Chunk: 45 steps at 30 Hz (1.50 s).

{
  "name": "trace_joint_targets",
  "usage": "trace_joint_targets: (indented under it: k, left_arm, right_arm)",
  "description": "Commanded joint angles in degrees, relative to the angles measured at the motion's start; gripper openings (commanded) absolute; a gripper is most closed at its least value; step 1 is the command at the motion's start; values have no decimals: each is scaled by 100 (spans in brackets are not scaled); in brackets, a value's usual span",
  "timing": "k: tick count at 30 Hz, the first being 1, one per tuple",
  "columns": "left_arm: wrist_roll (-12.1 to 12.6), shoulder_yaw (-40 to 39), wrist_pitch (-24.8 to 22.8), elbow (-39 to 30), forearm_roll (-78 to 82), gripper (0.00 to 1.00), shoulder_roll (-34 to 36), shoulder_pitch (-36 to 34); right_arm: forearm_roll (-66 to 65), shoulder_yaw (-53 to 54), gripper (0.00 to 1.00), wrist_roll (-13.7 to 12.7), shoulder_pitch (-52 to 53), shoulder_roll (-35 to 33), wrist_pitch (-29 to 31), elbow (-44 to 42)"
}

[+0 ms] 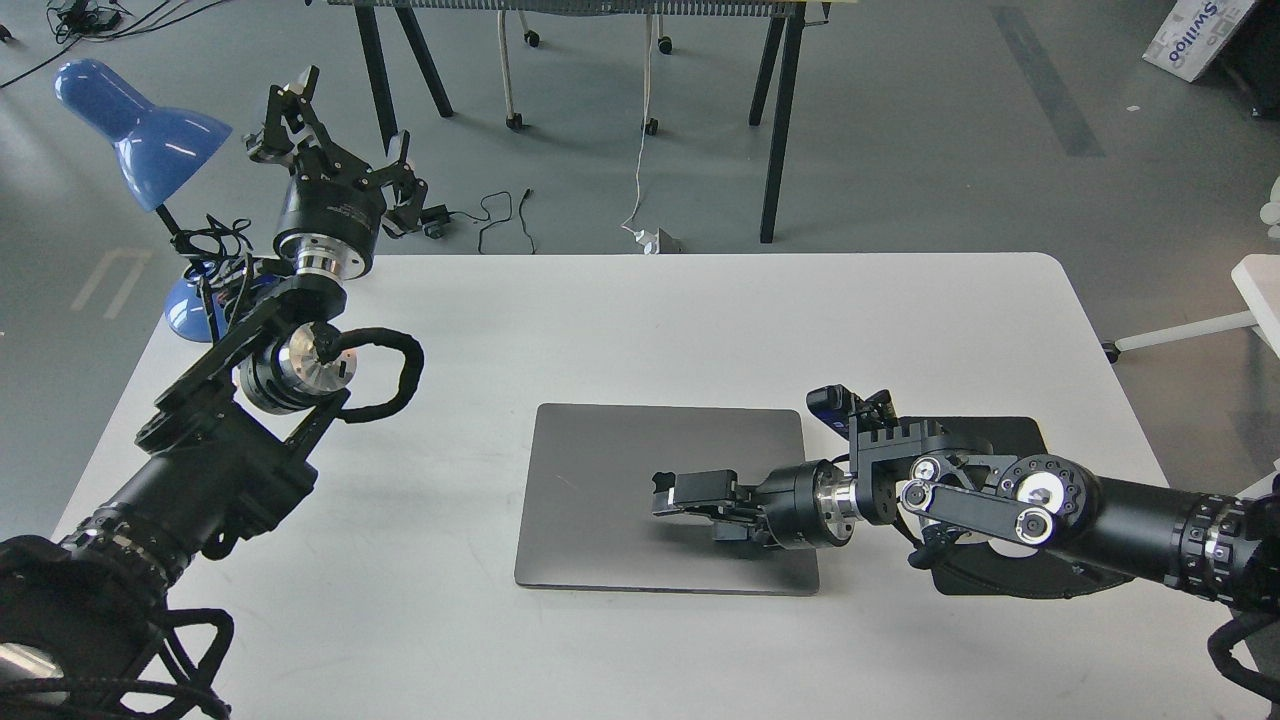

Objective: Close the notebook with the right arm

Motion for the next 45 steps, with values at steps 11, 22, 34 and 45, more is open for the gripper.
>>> trace_joint_targets:
  k: [11, 22, 34, 45]
  left_arm:
    - [0, 0, 1, 5, -1, 100, 0, 0]
    - [0, 0, 1, -4, -1, 100, -9, 0]
    - [0, 0, 1, -4, 8, 100, 0, 0]
    - [0, 0, 1, 5, 8, 100, 0, 0]
  right_arm:
    - [34, 2654, 100, 47, 317, -93, -139, -297]
    - [288, 5513, 100, 38, 291, 434, -606, -2389]
    - [3153, 5620, 100, 73, 1, 381, 184, -2575]
    - [3989, 6252, 100, 135, -658, 434, 559, -1819]
